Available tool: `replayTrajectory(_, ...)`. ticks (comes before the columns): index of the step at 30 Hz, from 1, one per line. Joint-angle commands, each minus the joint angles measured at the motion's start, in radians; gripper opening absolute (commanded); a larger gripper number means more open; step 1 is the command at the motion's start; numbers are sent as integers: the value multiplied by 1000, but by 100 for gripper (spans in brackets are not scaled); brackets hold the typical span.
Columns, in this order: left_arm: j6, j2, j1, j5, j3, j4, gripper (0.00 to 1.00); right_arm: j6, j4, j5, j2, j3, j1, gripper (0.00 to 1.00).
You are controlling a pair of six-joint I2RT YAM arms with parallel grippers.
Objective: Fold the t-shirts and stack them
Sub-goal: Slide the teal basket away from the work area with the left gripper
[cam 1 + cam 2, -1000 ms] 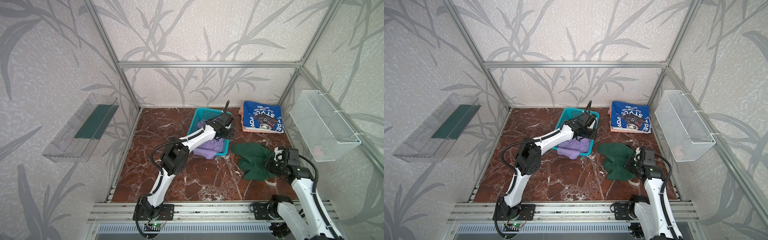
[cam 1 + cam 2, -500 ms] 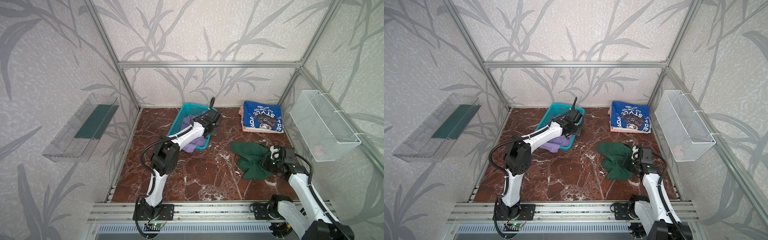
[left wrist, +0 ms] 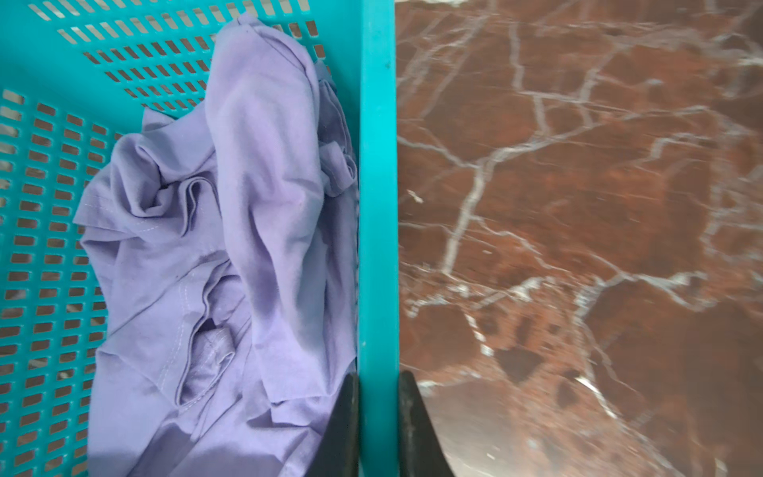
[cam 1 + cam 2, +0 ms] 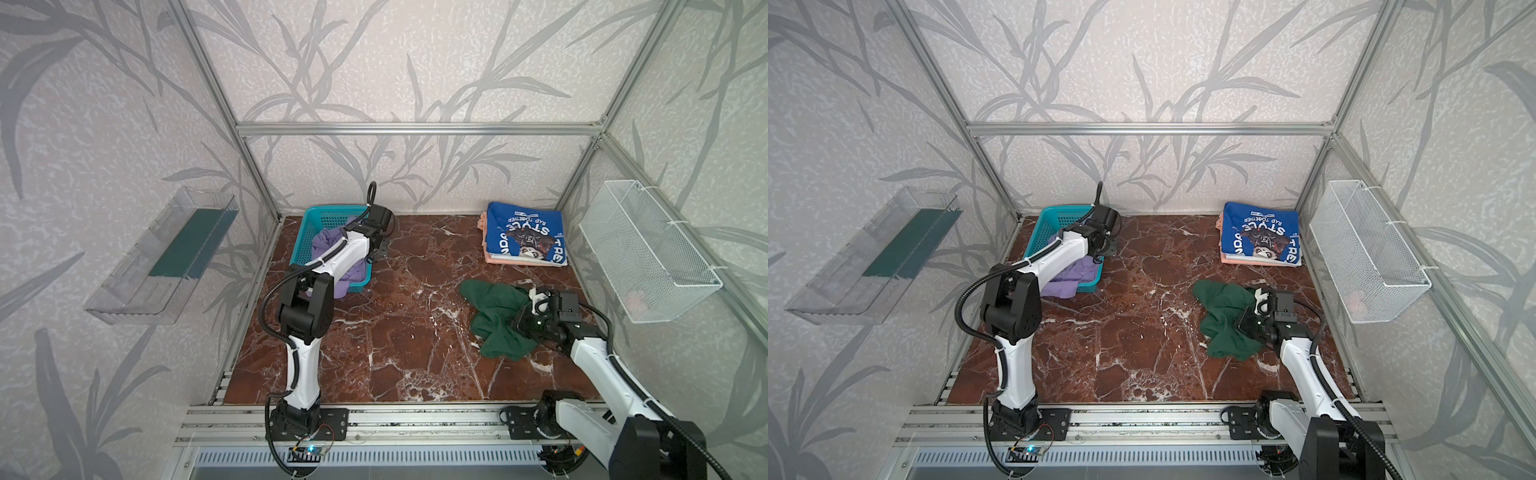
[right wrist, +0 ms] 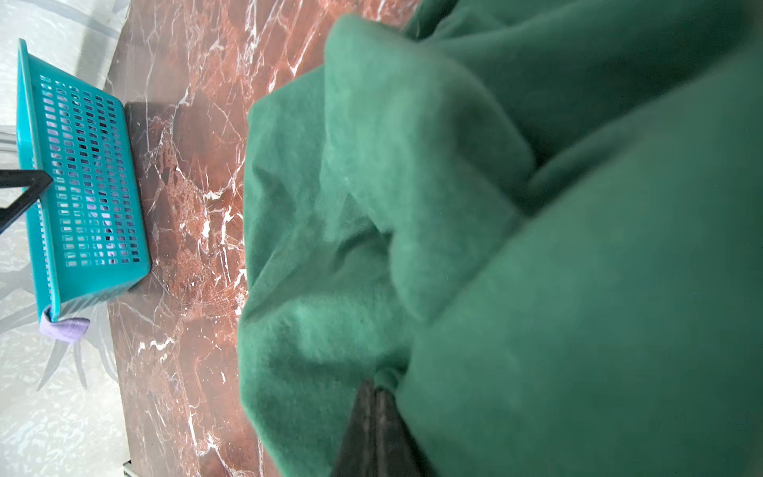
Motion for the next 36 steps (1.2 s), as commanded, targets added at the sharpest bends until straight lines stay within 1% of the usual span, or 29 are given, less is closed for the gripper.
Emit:
replayTrajectory(1, 87, 97, 58, -4, 46, -159, 0, 21, 53, -8, 58, -11, 28, 0)
replayTrajectory(3, 103, 107, 84, 30, 71, -160, 0, 21, 56, -18, 96, 10, 47, 0)
replayTrajectory(5, 130, 118, 106, 42, 89, -164, 0, 19, 50, -49, 136, 38, 54, 0)
replayTrajectory(7, 161, 134, 119, 32, 109, -182, 0, 15, 51, -70, 163, 61, 59, 0)
replayTrajectory(13, 207, 146, 179, 15, 145, -218, 0, 24, 88, -62, 203, 74, 64, 0)
replayTrajectory(14, 215, 138, 196, 25, 137, -202, 0, 23, 91, -64, 209, 77, 64, 0)
replayTrajectory(15, 224, 132, 216, 58, 126, -184, 0, 21, 93, -65, 216, 81, 65, 0)
replayTrajectory(18, 235, 135, 262, 108, 140, -177, 0, 24, 103, -63, 225, 84, 65, 0)
replayTrajectory(24, 297, 155, 300, 153, 169, -174, 0, 38, 111, -61, 238, 99, 74, 0)
replayTrajectory(28, 330, 180, 319, 184, 200, -183, 0, 33, 87, -39, 249, 132, 96, 0)
replayTrajectory(33, 397, 196, 331, 193, 232, -197, 0, 51, 87, -6, 275, 161, 147, 0)
replayTrajectory(36, 413, 202, 342, 200, 249, -201, 0, 73, 100, 13, 288, 166, 184, 0)
